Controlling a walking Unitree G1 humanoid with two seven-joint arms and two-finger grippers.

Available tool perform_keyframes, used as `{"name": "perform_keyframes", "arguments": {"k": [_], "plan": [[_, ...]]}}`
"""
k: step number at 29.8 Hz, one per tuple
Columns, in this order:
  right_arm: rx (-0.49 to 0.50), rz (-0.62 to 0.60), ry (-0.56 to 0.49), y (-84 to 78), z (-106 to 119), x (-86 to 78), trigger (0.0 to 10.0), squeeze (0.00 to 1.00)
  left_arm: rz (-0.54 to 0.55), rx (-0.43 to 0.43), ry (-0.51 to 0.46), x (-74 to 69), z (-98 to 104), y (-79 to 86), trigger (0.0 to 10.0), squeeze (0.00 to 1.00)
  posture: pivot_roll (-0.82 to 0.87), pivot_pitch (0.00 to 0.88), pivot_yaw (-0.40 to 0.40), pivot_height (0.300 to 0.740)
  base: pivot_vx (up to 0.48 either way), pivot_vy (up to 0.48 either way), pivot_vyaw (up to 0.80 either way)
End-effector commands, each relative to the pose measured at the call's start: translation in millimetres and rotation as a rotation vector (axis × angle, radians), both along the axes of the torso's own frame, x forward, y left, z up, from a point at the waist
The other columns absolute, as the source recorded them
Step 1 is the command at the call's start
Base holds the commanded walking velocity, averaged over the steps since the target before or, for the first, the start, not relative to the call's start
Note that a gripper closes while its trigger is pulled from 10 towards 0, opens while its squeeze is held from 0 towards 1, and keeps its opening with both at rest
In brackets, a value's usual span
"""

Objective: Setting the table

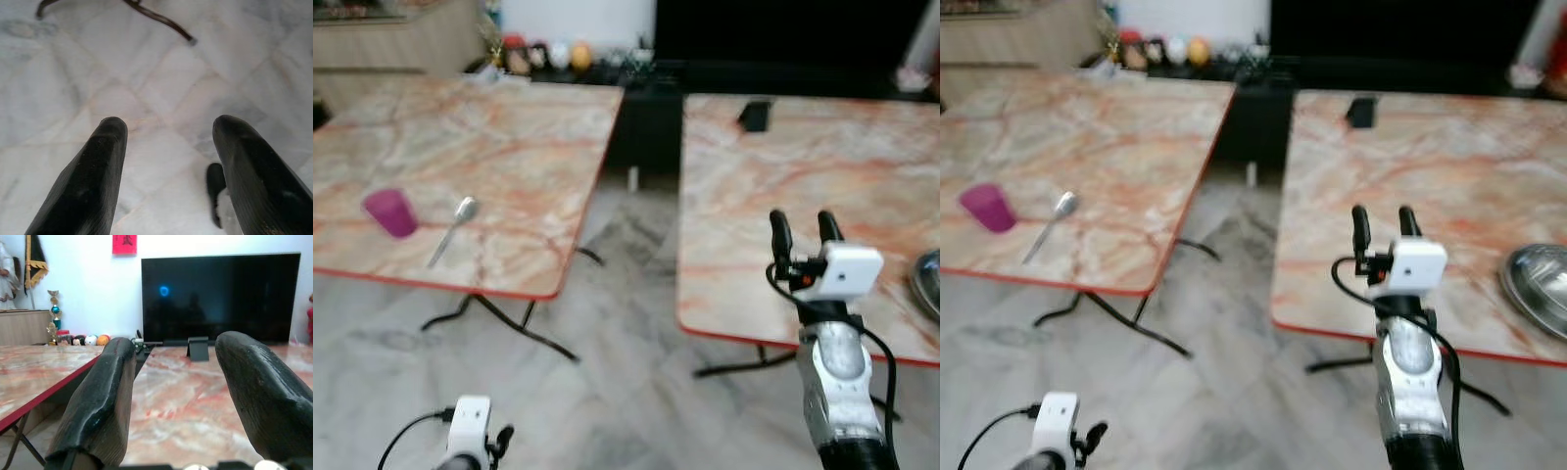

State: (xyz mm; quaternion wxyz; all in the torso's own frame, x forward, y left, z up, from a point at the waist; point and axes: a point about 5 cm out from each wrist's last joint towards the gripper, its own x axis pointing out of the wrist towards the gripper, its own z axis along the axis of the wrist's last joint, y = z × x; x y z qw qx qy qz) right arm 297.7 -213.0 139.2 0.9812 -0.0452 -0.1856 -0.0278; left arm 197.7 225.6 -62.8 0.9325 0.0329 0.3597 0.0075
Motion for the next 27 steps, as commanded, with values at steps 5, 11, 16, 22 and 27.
{"name": "perform_keyframes", "arguments": {"k": [5, 11, 16, 22, 27], "plan": [[0.005, -0.030, 0.017, -7.8, -5.4, -4.7, 10.0, 0.00, -0.006, -0.008, 0.005, -1.1, -1.2, -2.3, 10.0, 0.00, -0.02, 0.000, 0.026, 0.740, 0.000, 0.304, 0.00], [0.014, -0.030, 0.007, -7.5, -0.4, 0.7, 10.0, 0.00, -0.017, -0.002, -0.006, 3.9, 2.0, -0.6, 10.0, 0.00, -0.01, 0.000, 0.025, 0.740, 0.000, 0.304, 0.00], [0.025, -0.032, 0.002, -6.2, 0.5, 0.7, 10.0, 0.00, -0.013, 0.000, -0.014, 6.9, 3.5, -0.8, 10.0, 0.00, -0.01, 0.000, 0.027, 0.740, 0.000, 0.342, 0.00], [0.034, -0.024, 0.008, -2.2, -0.7, 1.3, 10.0, 0.00, -0.007, -0.004, -0.018, 7.6, 3.9, -1.0, 10.0, 0.00, -0.01, 0.000, 0.024, 0.740, 0.000, 0.374, 0.00], [0.043, -0.028, 0.012, -2.7, -1.2, 3.1, 10.0, 0.00, -0.007, -0.008, -0.014, 6.7, 3.2, -1.6, 10.0, 0.00, 0.00, 0.000, 0.023, 0.740, 0.000, 0.358, 0.00]]}}
